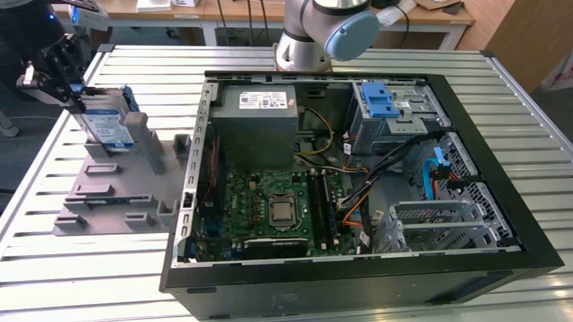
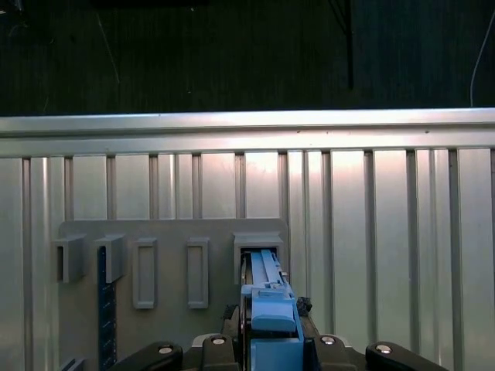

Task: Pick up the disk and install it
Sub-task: 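Pick up the disk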

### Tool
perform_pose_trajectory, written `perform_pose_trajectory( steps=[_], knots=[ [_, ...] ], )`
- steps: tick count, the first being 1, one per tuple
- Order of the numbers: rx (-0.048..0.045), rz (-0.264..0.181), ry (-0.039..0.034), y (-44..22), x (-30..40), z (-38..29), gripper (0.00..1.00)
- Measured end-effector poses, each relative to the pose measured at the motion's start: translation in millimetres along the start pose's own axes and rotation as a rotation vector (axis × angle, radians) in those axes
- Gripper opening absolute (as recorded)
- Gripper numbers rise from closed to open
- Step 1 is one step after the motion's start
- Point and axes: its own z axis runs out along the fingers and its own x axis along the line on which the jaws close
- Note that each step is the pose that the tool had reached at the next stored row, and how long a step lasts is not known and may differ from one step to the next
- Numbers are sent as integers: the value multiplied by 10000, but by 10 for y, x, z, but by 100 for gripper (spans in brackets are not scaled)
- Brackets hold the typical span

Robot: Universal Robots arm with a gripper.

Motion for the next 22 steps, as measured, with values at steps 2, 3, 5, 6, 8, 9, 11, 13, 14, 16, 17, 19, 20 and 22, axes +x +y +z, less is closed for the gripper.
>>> perform_pose_trajectory(
  steps=[2,3,5,6,8,9,11,13,14,16,17,19,20,22],
  knots=[
    [2,0,-2,0,0,-7,37],
    [1,0,-3,0,0,-13,37],
    [2,0,-5,0,0,-26,37],
    [2,0,-6,0,0,-35,37],
    [2,0,-6,0,-1,-51,37],
    [3,0,-6,0,-1,-60,37],
    [3,1,-6,0,-1,-81,37],
    [3,0,-7,-1,-1,-101,37],
    [2,0,-7,0,-1,-109,37],
    [5,0,-7,0,-1,-113,37],
    [3,0,-7,0,-1,-117,37],
    [3,0,-7,0,-1,-121,37],
    [3,0,-6,0,-1,-121,37],
    [2,1,-6,0,-1,-124,37]
  ],
)
